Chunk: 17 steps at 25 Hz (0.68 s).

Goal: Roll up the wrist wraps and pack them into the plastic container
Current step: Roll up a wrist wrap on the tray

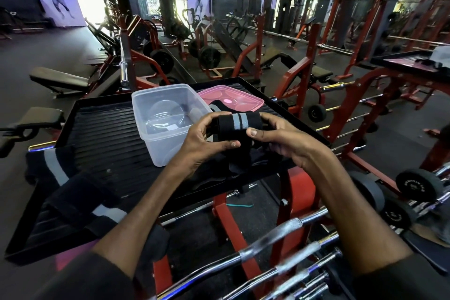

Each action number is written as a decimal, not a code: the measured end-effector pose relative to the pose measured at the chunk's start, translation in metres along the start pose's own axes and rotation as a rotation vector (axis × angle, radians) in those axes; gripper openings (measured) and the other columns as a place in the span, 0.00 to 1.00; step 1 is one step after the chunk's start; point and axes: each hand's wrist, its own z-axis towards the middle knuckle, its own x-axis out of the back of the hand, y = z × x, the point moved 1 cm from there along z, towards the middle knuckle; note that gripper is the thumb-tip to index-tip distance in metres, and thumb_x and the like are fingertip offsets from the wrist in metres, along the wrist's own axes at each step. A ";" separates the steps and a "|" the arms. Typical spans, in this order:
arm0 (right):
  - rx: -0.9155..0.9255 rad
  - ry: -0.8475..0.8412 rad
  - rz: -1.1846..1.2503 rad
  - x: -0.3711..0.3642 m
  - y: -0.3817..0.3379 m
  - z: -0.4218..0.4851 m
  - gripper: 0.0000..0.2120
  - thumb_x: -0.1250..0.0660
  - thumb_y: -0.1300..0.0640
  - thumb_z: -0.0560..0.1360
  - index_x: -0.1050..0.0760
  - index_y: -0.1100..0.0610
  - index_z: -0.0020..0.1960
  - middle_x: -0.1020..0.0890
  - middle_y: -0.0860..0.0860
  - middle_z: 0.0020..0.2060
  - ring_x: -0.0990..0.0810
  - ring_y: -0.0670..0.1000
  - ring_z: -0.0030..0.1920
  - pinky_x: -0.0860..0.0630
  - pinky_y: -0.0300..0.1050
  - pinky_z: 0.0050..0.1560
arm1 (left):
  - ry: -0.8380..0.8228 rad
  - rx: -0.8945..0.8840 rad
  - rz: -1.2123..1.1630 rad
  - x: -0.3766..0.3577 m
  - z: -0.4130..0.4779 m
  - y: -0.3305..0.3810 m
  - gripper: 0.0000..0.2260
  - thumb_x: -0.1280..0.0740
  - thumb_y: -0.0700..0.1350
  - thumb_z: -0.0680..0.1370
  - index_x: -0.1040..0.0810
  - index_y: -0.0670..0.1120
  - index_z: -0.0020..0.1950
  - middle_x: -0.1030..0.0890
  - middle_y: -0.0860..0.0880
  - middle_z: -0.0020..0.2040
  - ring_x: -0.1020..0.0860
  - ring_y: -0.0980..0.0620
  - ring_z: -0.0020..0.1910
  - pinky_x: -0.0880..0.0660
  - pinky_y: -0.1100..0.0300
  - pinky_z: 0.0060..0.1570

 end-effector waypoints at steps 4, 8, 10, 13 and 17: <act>0.138 0.069 0.033 -0.004 0.005 -0.002 0.20 0.23 0.63 0.68 0.21 0.55 0.58 0.15 0.52 0.49 0.16 0.51 0.50 0.19 0.43 0.52 | -0.187 0.248 -0.146 0.003 -0.002 -0.001 0.25 0.26 0.44 0.76 0.28 0.52 0.71 0.21 0.49 0.68 0.21 0.51 0.66 0.22 0.51 0.62; 0.190 0.074 -0.033 -0.005 0.010 0.000 0.28 0.23 0.73 0.64 0.20 0.55 0.60 0.16 0.53 0.54 0.17 0.52 0.55 0.20 0.47 0.58 | -0.220 0.335 -0.168 0.006 -0.003 -0.006 0.21 0.29 0.54 0.77 0.26 0.54 0.69 0.18 0.52 0.64 0.20 0.49 0.64 0.19 0.46 0.58; 0.205 0.069 -0.077 -0.006 0.012 0.003 0.31 0.23 0.75 0.62 0.21 0.53 0.61 0.17 0.53 0.58 0.18 0.51 0.58 0.21 0.48 0.58 | -0.133 0.283 -0.171 0.003 -0.004 -0.007 0.22 0.24 0.50 0.74 0.23 0.51 0.66 0.17 0.52 0.61 0.19 0.50 0.63 0.18 0.47 0.57; 0.138 -0.022 0.169 -0.005 0.010 0.006 0.30 0.28 0.72 0.65 0.22 0.53 0.64 0.20 0.56 0.61 0.19 0.56 0.58 0.21 0.53 0.57 | -0.021 0.170 -0.166 0.002 -0.005 -0.010 0.27 0.19 0.43 0.67 0.22 0.49 0.64 0.16 0.51 0.57 0.18 0.51 0.59 0.19 0.51 0.56; -0.019 0.026 0.185 -0.012 0.007 0.015 0.24 0.26 0.60 0.68 0.23 0.51 0.63 0.16 0.53 0.51 0.16 0.53 0.46 0.22 0.49 0.46 | 0.017 -0.011 0.031 0.004 -0.003 -0.011 0.31 0.17 0.41 0.62 0.22 0.52 0.63 0.17 0.57 0.59 0.21 0.57 0.62 0.25 0.61 0.63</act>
